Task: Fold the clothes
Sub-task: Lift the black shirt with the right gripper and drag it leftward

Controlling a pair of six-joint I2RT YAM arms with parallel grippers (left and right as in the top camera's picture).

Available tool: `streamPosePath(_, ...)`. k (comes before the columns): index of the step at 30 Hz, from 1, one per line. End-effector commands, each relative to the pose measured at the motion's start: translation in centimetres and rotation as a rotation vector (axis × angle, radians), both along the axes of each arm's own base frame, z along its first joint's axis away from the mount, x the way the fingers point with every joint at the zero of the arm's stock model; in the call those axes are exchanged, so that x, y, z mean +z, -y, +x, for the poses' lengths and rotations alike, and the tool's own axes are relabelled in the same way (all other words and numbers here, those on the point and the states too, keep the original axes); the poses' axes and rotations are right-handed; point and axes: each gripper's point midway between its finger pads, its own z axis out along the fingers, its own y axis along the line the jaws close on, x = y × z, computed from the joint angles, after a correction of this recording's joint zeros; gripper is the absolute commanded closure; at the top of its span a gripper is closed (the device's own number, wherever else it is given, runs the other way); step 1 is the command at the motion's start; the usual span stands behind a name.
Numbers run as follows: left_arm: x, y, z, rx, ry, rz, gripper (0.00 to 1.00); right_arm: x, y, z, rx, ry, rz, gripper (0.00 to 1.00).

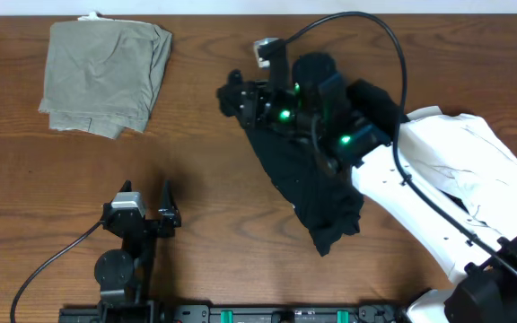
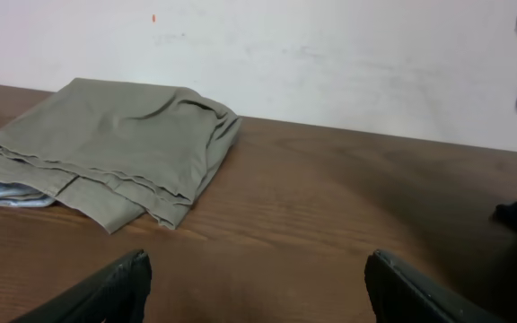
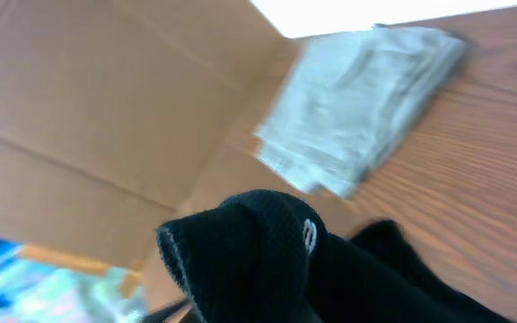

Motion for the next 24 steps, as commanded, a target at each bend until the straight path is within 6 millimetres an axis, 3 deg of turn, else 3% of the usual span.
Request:
streamPosePath(1,-1.7,0.3,-0.1,-0.016,-0.051,-0.014,0.22,2.3,-1.6,-1.9,0.065,-0.009,0.072,0.97)
streamPosePath(9,-1.7,0.3,-0.1,-0.016,-0.051,-0.014,0.22,2.8,-2.9,-4.1,0.167,-0.013,0.095,0.97)
streamPosePath(15,-1.7,0.3,-0.1,-0.016,-0.051,-0.014,0.22,1.9,-2.3,-3.3,0.136,0.025,0.047,0.91)
streamPosePath(17,-1.7,0.3,-0.1,-0.016,-0.051,-0.014,0.22,0.7,-1.6,-2.3,0.081,0.015,-0.006,0.87)
streamPosePath(18,-1.7,0.3,-0.1,-0.016,-0.051,-0.014,0.22,-0.2,-0.9,-1.7,0.045,0.013,-0.047,0.81)
streamPosePath(21,-1.7,0.3,-0.1,-0.016,-0.051,-0.014,0.22,-3.1,1.6,0.3,-0.072,0.007,-0.189,0.49)
streamPosePath(24,-1.7,0.3,-0.1,-0.016,-0.051,-0.014,0.22,-5.6,5.3,2.3,-0.196,-0.044,-0.306,0.36)
